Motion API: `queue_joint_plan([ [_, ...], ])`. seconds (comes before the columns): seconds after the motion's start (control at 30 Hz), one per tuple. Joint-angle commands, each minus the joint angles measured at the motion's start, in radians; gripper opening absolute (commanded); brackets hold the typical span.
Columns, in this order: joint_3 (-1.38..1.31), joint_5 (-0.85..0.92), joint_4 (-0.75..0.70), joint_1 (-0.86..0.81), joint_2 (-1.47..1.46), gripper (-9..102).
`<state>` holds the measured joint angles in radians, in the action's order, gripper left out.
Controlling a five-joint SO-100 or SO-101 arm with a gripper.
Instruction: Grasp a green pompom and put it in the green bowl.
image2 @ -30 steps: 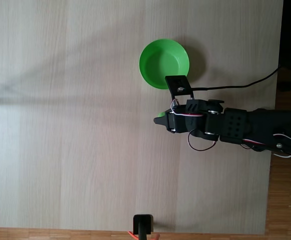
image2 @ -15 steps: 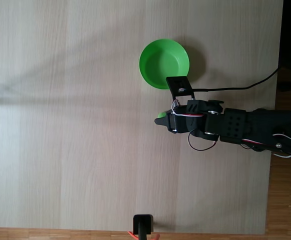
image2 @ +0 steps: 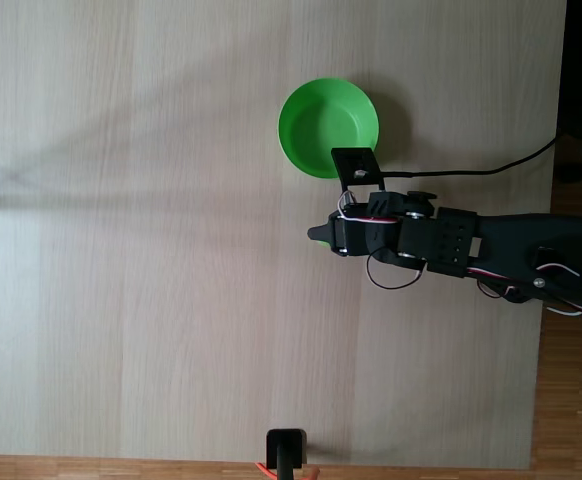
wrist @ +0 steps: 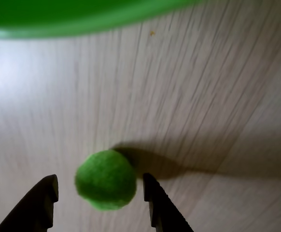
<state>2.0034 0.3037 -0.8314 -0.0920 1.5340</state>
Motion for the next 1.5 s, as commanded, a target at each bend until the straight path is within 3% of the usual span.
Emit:
queue_joint_plan([
  [0.0,-0.008,0.006,0.008,0.002,0.005,21],
  [1.47,0.044,0.006,0.012,-0.009,0.003,20],
])
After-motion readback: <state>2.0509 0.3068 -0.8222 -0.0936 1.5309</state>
